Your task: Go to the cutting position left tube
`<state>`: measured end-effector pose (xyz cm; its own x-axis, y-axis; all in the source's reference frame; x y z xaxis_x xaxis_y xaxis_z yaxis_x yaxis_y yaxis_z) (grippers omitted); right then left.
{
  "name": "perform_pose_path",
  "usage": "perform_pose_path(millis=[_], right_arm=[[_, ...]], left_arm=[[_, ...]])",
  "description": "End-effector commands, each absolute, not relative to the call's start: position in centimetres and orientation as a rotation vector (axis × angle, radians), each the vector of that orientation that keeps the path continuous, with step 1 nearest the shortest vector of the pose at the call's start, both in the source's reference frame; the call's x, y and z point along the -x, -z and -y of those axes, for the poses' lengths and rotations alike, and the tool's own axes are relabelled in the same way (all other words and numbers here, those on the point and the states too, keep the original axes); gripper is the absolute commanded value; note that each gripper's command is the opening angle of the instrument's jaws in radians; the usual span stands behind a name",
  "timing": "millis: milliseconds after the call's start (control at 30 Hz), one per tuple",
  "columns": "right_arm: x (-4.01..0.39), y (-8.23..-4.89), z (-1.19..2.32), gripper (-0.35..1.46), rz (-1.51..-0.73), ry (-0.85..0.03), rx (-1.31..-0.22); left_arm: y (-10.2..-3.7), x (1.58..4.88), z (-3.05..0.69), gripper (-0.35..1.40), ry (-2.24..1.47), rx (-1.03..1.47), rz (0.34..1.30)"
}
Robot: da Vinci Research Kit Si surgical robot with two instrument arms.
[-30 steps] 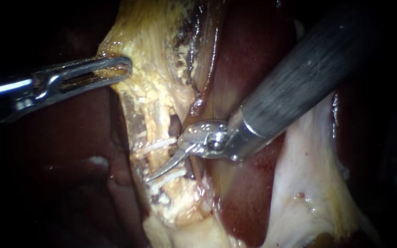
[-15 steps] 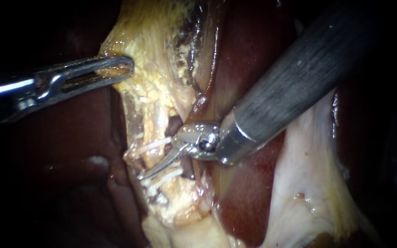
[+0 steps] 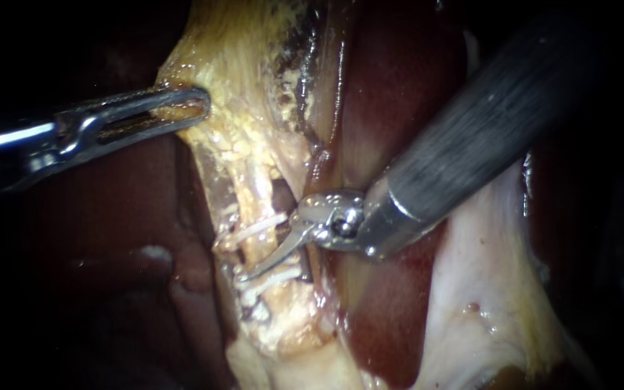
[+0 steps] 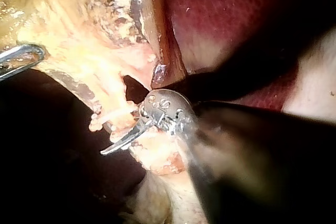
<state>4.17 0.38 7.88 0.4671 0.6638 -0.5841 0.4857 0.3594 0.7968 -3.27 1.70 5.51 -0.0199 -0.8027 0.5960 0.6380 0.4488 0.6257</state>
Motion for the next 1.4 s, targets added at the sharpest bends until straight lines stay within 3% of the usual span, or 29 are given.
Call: perform_pose_path(millis=[33,500,767,1400], right_arm=[[-4.17,-7.88,-0.37,1.18,-1.165,-0.157,-1.277],[-4.06,-7.81,-0.27,1.21,-1.156,-0.113,-1.308],[-4.23,-7.72,-0.16,1.21,-1.158,-0.071,-1.335],[-4.54,-7.75,-0.11,1.11,-1.151,-0.143,-1.371]], left_arm=[[-5.51,3.27,-1.70,-0.35,1.157,-0.188,1.097],[-5.52,3.25,-1.71,-0.35,1.157,-0.189,1.097],[-5.54,3.25,-1.73,-0.35,1.157,-0.188,1.097],[-5.54,3.28,-1.73,-0.35,1.158,-0.187,1.096]])
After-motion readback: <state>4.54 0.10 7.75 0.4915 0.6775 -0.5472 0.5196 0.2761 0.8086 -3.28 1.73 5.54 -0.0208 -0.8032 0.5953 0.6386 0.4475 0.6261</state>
